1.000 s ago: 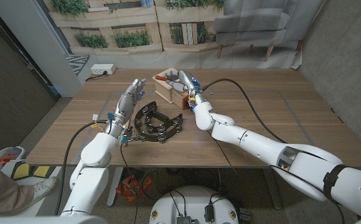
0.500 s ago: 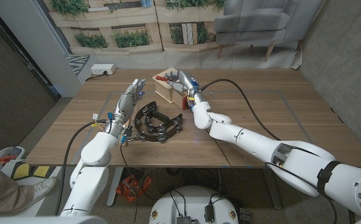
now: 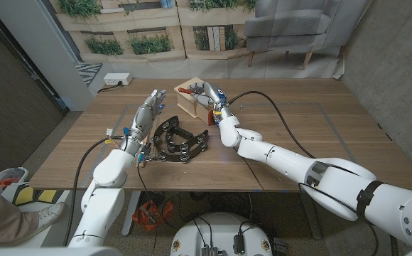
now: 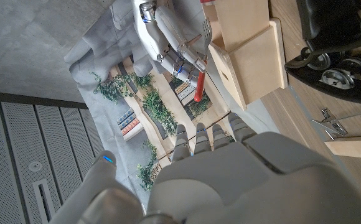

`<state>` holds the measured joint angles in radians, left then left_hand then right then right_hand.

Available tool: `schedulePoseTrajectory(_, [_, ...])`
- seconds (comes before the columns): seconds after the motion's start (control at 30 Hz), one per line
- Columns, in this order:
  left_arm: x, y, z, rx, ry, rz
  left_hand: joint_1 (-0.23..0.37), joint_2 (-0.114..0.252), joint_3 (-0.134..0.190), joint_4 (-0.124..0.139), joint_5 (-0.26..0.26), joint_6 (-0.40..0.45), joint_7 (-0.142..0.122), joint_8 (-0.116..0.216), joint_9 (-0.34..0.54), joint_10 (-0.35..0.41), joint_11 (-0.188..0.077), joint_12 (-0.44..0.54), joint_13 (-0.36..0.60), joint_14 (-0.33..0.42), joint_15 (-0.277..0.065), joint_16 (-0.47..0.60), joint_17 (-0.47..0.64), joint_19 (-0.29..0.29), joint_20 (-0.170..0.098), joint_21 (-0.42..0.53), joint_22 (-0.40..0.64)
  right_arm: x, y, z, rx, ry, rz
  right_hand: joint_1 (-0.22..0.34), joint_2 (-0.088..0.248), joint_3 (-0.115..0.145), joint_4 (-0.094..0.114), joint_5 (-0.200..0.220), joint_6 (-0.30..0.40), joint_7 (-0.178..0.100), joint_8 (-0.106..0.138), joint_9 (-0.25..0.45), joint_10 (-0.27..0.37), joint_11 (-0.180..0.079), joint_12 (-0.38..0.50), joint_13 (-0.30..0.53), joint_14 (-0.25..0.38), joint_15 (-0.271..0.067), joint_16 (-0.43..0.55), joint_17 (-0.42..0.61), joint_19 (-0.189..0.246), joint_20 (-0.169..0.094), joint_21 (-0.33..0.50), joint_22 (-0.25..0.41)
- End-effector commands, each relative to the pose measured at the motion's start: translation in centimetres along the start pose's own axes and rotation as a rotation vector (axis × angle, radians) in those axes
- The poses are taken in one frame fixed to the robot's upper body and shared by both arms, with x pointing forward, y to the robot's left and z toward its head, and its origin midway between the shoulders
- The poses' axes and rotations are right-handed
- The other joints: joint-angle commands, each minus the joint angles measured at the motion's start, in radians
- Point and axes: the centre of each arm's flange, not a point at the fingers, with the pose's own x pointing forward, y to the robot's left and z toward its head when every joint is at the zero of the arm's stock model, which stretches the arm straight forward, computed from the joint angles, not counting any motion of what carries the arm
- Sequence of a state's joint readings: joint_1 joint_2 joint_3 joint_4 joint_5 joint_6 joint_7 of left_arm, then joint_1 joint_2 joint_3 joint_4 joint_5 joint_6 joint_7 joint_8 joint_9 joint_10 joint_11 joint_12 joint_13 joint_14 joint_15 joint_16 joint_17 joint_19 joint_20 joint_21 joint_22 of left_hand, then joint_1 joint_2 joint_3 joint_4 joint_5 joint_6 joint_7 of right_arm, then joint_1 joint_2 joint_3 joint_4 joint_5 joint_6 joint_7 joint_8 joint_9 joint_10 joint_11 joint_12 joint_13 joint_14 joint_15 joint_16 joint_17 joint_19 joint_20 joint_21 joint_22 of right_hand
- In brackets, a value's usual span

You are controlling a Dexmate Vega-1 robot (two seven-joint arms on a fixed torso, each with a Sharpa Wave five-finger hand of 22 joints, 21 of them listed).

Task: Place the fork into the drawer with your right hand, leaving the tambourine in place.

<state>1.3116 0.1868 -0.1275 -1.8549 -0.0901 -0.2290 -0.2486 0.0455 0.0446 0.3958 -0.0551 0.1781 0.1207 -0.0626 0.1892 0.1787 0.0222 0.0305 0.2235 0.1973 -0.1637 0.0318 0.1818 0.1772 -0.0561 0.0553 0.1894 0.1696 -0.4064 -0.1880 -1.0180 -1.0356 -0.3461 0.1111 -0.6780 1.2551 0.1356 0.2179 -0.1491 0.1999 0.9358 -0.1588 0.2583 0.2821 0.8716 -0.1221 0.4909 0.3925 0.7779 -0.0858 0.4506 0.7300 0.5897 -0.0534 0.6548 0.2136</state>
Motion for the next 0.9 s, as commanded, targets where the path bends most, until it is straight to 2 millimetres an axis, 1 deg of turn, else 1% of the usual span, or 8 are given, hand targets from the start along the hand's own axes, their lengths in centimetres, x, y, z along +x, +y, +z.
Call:
schedulePoseTrajectory(0.03, [-0.1,0.3,0.0,0.005,0.001,0.004,-0.002,0.005,0.004,-0.006,0.001,0.009,0.004,0.001,0.003,0.004,0.001,0.003,0.004,0.000,0.000,0.002,0.003,0.005,-0.001,0.002,0.005,-0.2,0.6,-0.9,0.003,0.020,0.004,0.026,0.026,0.009,0.002,0.002,0.000,0.000,0.006,0.005,0.047,-0.055,0.003,0.005,0.007,-0.154,-0.002,0.003,-0.008,-0.024,0.007,0.003])
schedulePoseTrajectory(0.57, [-0.1,0.4,0.2,0.007,-0.004,0.003,-0.002,0.006,0.004,-0.006,0.001,0.009,0.004,0.000,0.003,0.004,0.002,0.003,0.004,0.001,0.000,0.003,0.003,0.005,-0.001,0.002,0.005,-0.6,0.8,-2.0,0.011,0.047,-0.011,0.026,0.029,0.012,0.003,0.001,0.000,-0.002,0.006,0.006,0.045,-0.055,0.001,0.008,0.006,-0.154,-0.010,0.009,-0.019,-0.025,0.017,0.002])
schedulePoseTrajectory(0.9, [0.0,0.2,0.4,0.009,-0.007,-0.003,-0.002,0.006,0.004,-0.006,0.001,0.009,0.004,0.000,0.003,0.004,0.002,0.003,0.004,0.001,0.000,0.003,0.003,0.006,-0.002,0.003,0.004,-1.2,0.7,-2.6,0.028,0.071,-0.021,0.025,0.030,0.015,0.005,0.000,-0.010,-0.006,0.004,0.007,0.038,-0.055,-0.006,0.005,-0.006,-0.154,-0.026,0.006,-0.034,-0.025,0.024,0.001])
